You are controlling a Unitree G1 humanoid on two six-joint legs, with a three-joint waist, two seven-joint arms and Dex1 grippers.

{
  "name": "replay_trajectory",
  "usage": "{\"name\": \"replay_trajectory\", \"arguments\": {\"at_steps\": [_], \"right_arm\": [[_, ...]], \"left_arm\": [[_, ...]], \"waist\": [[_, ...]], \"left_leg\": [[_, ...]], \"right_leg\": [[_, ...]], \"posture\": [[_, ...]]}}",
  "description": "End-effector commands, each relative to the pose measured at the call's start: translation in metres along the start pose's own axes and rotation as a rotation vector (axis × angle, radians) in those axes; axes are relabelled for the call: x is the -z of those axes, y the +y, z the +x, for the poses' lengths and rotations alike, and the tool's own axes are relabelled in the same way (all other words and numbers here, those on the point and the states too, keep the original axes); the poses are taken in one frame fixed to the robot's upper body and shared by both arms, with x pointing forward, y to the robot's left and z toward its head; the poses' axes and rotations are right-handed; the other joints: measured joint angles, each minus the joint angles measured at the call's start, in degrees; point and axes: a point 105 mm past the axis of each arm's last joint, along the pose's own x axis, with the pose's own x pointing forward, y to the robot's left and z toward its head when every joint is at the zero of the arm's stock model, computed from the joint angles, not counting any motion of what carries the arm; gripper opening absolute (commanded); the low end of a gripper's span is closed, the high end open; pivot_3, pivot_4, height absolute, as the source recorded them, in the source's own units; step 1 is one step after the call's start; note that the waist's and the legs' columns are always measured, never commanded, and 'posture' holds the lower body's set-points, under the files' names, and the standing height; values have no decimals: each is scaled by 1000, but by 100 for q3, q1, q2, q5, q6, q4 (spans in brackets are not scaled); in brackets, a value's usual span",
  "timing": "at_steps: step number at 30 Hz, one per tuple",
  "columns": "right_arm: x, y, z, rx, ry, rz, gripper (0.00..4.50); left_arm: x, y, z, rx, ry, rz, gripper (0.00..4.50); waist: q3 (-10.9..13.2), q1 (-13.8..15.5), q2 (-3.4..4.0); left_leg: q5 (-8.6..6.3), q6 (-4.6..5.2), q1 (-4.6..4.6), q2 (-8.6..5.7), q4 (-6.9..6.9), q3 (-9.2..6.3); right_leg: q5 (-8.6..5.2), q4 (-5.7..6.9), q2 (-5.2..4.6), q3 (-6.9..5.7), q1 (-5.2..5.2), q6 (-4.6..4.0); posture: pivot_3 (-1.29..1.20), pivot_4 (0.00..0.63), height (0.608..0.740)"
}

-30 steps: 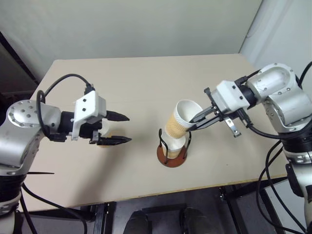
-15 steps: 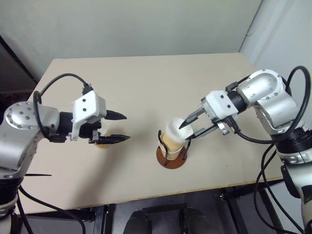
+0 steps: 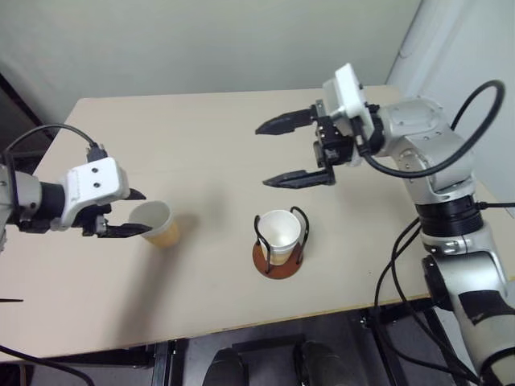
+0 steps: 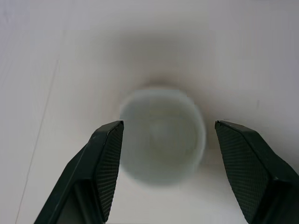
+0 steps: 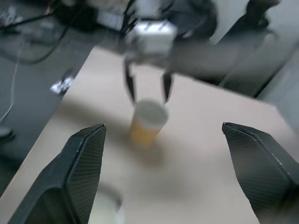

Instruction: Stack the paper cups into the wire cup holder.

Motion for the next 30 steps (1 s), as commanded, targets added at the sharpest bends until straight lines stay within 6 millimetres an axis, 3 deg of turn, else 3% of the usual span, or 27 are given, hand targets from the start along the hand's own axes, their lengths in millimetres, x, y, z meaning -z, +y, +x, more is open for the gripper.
{"name": "replay_trajectory", "arguments": {"at_steps": [1,8,12,15,21,23,27,30], "right_arm": [[-3,-4,3,48,1,-36,4098],[-2,-5,-1,69,18,-41,4098],[1,-6,-5,88,38,-44,4098],[2,-7,-6,97,48,-47,4137],[2,-8,-12,104,61,-50,4137],[-12,18,-23,-37,-2,5,4137],[-23,31,-37,-56,-23,30,4137],[-27,40,-54,-39,3,45,4137]], "left_arm": [[-8,4,5,0,-9,64,3361],[-3,-20,26,155,20,92,3361],[12,-23,28,168,93,91,3361],[18,-24,32,172,119,91,2778],[6,-22,32,165,62,104,699],[-5,-26,28,198,5,113,20],[-33,-30,15,244,-123,143,20],[-77,-24,1,236,-301,228,20]], "waist": [[-2,41,-4],[-3,6,-6],[-4,-7,-6],[-4,-11,-6],[-5,-14,-7],[-5,-2,-9],[-6,30,-10],[-6,32,-10]], "left_leg": [[0,0,-5,6,-2,-4],[-16,-27,-27,16,-3,-8],[-24,-40,-26,30,-1,-17],[-24,-40,-22,38,-2,-19],[-24,-40,-22,42,6,-20],[-24,-40,-23,41,11,-19],[-27,-60,-36,38,23,-12],[-28,-61,-33,33,38,-4]], "right_leg": [[1,4,3,-4,-7,-7],[23,4,23,-1,-33,20],[28,4,42,0,-36,28],[29,7,49,0,-36,30],[33,8,53,-1,-34,23],[34,8,54,-1,-34,22],[31,1,71,-2,-29,22],[36,1,75,-2,-24,30]], "posture": [[0,150,740],[0,150,740],[0,150,740],[0,150,740],[0,150,740],[0,150,740],[0,150,740],[0,150,740]]}}
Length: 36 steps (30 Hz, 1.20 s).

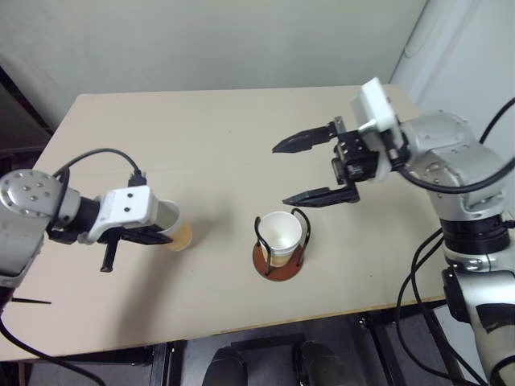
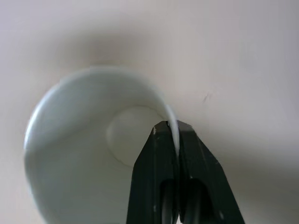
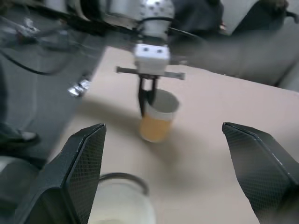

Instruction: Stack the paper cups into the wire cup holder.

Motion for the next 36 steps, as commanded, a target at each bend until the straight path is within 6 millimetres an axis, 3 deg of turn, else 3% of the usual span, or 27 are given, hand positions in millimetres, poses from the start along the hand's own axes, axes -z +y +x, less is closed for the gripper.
{"name": "replay_trajectory", "arguments": {"at_steps": [1,3,6,10,15,17,28,31,36], "right_arm": [[-14,15,-24,14,14,-32,4137],[-12,28,-44,9,56,-18,4137],[-7,38,-68,45,123,-5,4137],[-7,42,-77,90,169,-5,4137],[-10,42,-76,126,185,-20,4137],[-9,43,-75,138,197,-23,4137],[-4,46,-79,183,238,-20,4137],[-2,44,-79,185,244,-21,4137],[1,42,-77,173,243,-23,4137]], "left_arm": [[-64,11,-21,-32,-213,172,20],[-100,14,-24,-4,-341,273,20],[-136,16,-20,82,-473,399,20],[-161,17,-4,192,-539,509,20],[-161,10,32,313,-461,574,20],[-156,5,41,347,-438,585,20],[-143,0,64,392,-348,636,20],[-143,-1,66,401,-344,640,660],[-144,4,70,363,-342,648,2353]], "waist": [[-1,37,-3],[-5,97,-10],[-7,124,-6],[-6,66,-5],[-4,1,7],[-2,13,8],[-2,118,8],[-2,123,8],[-2,134,8]], "left_leg": [[0,0,0,-1,7,0],[2,-2,-1,-10,29,-6],[-1,1,13,-34,49,25],[-9,19,53,-63,79,55],[-64,144,66,-64,136,67],[-65,150,61,-64,140,66],[-91,163,32,-64,146,57],[-92,163,30,-64,147,57],[-109,191,28,-64,150,57]], "right_leg": [[1,0,0,-1,5,2],[-4,-7,-4,2,28,-7],[-7,-18,-12,11,54,-8],[-8,-30,-33,35,116,38],[6,-77,-15,35,160,81],[4,-79,-12,35,159,87],[7,-101,-14,36,156,155],[3,-102,-15,36,157,161],[1,-102,-15,35,157,165]], "posture": [[0,150,740],[0,150,740],[0,150,740],[0,150,740],[0,150,740],[0,150,740],[0,150,740],[0,150,740],[0,150,740]]}}
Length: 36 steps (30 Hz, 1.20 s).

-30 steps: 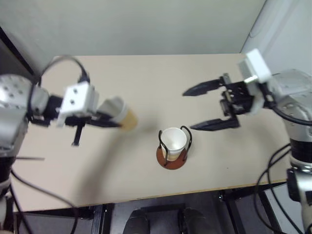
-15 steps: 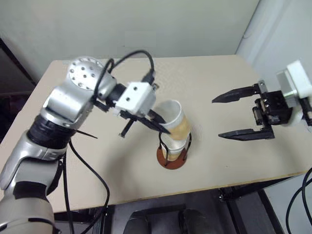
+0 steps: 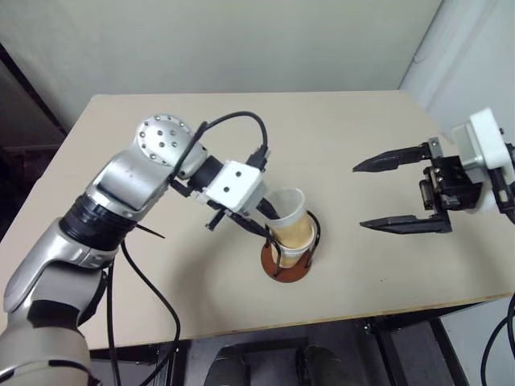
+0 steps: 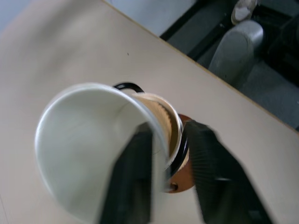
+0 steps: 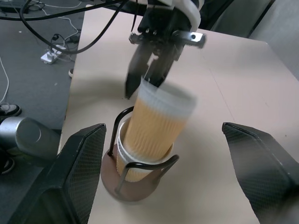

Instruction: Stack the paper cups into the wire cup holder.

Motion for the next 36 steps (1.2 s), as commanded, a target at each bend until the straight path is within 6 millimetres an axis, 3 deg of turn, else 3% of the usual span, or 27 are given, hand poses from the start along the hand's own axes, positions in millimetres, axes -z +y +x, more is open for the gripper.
{"name": "replay_trajectory", "arguments": {"at_steps": [1,2,5,9,13,18,21,24,32,36], "right_arm": [[-6,-4,-2,9,1,-50,4137],[-5,-5,0,2,-4,-52,4137],[-3,-10,4,-15,-18,-62,4137],[5,-15,3,-33,-50,-8,4137],[32,-5,-7,-64,-60,164,4137],[68,-20,-50,159,-6,325,4137],[85,-24,-67,227,32,371,4137],[88,-29,-70,240,34,375,4137],[78,-36,-67,205,18,339,4137],[77,-37,-61,190,8,332,4137]], "left_arm": [[-6,4,-7,-25,-14,35,2685],[-7,8,-11,-60,-27,23,3036],[-4,16,-25,-187,-19,-6,3036],[-5,18,-61,-422,-88,-136,3036],[5,-26,-92,-541,-125,-359,3036],[37,-101,-115,-686,-55,-707,3036],[44,-134,-118,-759,-57,-832,3036],[46,-147,-119,-798,-45,-883,3036],[43,-148,-120,-808,-45,-893,3036],[45,-147,-119,-808,-46,-894,3036]], "waist": [[0,0,0],[0,0,0],[0,-11,0],[-1,-36,3],[-2,-56,4],[1,-35,16],[0,1,13],[0,7,11],[5,-57,14],[7,-98,17]], "left_leg": [[0,0,0,0,1,0],[0,0,0,0,3,1],[-3,6,2,0,3,0],[-4,8,8,1,1,0],[11,-18,9,8,-6,0],[-2,-71,9,29,-15,1],[-12,-82,11,41,-23,3],[-44,-28,30,41,-18,4],[-33,0,125,32,-32,20],[-30,6,131,32,-35,31]], "right_leg": [[0,0,0,0,0,1],[1,0,0,0,0,2],[4,1,0,0,0,6],[5,4,1,0,0,7],[-1,3,4,-2,-5,2],[-30,12,2,-1,-21,-9],[-48,16,4,-6,-24,-37],[-82,47,4,-4,-19,-96],[-77,92,25,4,34,-147],[-71,92,30,4,37,-159]], "posture": [[0,150,740],[0,150,740],[0,150,740],[0,150,740],[0,150,740],[0,150,740],[0,150,740],[0,150,740],[0,150,740],[0,150,740]]}}
